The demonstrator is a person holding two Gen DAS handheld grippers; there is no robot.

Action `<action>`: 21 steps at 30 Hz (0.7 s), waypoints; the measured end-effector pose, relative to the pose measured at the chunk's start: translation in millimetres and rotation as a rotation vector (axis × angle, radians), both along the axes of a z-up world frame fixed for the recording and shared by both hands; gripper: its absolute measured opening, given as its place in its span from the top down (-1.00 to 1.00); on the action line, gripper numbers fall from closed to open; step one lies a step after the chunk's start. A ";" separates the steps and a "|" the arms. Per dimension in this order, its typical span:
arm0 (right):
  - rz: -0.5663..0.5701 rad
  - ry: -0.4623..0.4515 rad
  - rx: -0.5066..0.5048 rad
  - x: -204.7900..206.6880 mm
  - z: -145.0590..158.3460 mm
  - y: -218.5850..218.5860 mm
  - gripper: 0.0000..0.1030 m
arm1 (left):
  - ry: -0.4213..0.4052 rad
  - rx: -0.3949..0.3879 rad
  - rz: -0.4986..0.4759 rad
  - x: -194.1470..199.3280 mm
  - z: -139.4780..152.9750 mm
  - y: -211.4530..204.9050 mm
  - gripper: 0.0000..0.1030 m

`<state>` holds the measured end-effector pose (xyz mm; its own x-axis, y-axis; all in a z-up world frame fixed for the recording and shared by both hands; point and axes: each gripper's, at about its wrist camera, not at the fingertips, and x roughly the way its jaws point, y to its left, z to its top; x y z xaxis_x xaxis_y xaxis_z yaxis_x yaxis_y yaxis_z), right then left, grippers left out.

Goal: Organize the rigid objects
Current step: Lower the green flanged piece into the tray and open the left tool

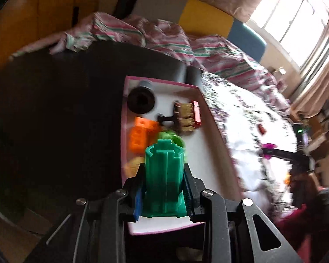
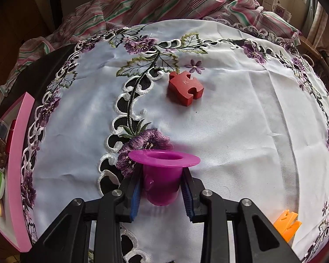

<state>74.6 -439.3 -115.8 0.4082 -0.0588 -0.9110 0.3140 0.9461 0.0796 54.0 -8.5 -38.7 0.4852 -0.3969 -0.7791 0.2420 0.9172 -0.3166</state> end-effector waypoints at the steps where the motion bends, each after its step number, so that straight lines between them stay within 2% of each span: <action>1: 0.000 0.000 0.000 -0.1 0.1 0.3 0.38 | 0.002 -0.011 -0.018 1.2 -0.5 -5.8 0.41; 7: -0.001 -0.001 -0.001 -0.2 0.1 0.6 0.38 | -0.001 -0.063 -0.104 16.2 4.0 -47.4 0.41; 10: -0.003 -0.001 0.002 0.0 0.0 0.4 0.38 | -0.007 -0.049 -0.140 26.0 2.2 -68.4 0.41; 13: -0.004 -0.002 0.003 0.1 0.1 0.1 0.38 | 0.027 -0.042 -0.152 42.5 -9.7 -85.3 0.41; 19: -0.006 -0.001 0.004 0.1 0.2 -0.2 0.38 | 0.082 0.007 -0.149 73.2 -37.0 -107.5 0.41; 21: -0.009 -0.002 0.008 0.0 0.3 -0.9 0.38 | 0.091 0.018 -0.132 80.1 -43.9 -110.3 0.35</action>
